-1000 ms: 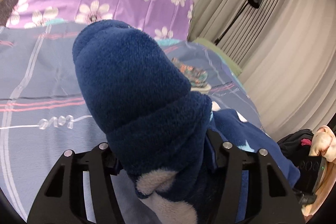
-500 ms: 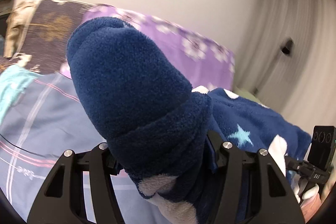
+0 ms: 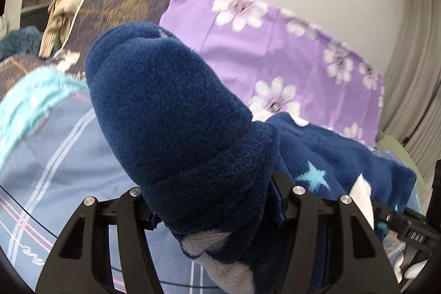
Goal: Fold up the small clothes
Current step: 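Release the folded pajama beside the stack and open both grippers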
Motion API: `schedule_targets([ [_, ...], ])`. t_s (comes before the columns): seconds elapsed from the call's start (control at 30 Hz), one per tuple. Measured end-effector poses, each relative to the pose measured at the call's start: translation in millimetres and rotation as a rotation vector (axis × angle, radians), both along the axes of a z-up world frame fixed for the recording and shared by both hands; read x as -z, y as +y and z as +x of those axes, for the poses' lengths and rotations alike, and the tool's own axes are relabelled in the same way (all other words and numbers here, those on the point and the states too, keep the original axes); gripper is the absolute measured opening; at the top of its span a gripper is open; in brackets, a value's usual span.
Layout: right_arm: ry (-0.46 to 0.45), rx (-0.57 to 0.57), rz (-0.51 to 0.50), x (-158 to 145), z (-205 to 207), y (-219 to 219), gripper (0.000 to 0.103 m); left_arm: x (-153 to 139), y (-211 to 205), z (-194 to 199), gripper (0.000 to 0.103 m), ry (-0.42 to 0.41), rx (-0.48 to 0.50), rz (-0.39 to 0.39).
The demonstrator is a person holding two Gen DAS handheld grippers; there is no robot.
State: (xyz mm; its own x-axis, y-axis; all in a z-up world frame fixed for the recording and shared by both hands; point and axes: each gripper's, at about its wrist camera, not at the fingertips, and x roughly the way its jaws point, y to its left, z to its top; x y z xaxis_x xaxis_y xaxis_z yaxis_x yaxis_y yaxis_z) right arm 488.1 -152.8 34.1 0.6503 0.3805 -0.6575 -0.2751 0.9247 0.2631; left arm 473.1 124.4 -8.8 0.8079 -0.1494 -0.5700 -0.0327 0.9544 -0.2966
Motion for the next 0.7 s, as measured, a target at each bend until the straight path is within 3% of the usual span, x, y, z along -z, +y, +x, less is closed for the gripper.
schedule_targets([
  [0.03, 0.012, 0.019, -0.010, 10.2, 8.6, -0.2, 0.059, 16.0, -0.1, 8.7, 0.063, 0.036, -0.014, 0.025],
  [0.1, 0.055, 0.103, -0.081, 38.8, 25.7, 2.5, 0.071, 53.0, -0.5, 23.5, 0.069, 0.138, -0.041, 0.099],
  [0.17, 0.122, 0.180, -0.173, 70.0, 32.3, 7.8, 0.072, 81.0, -2.9, 24.3, 0.069, 0.219, -0.047, 0.179],
  [0.27, 0.127, 0.183, -0.268, 104.4, 19.3, 20.5, 0.072, 94.3, -1.0, 8.6, 0.069, 0.194, -0.012, 0.239],
  [0.33, 0.082, 0.187, -0.282, 107.0, 9.9, 21.2, 0.072, 88.7, 3.7, 1.9, 0.069, 0.187, 0.001, 0.223],
  [0.5, 0.091, 0.189, -0.224, 92.6, -14.1, 9.5, 0.072, 79.0, -12.8, -25.1, 0.070, 0.143, 0.067, 0.335],
  [0.7, -0.029, 0.017, -0.167, 51.3, -103.5, 8.1, 0.082, 45.6, -33.4, -100.6, 0.077, 0.044, 0.155, 0.277],
])
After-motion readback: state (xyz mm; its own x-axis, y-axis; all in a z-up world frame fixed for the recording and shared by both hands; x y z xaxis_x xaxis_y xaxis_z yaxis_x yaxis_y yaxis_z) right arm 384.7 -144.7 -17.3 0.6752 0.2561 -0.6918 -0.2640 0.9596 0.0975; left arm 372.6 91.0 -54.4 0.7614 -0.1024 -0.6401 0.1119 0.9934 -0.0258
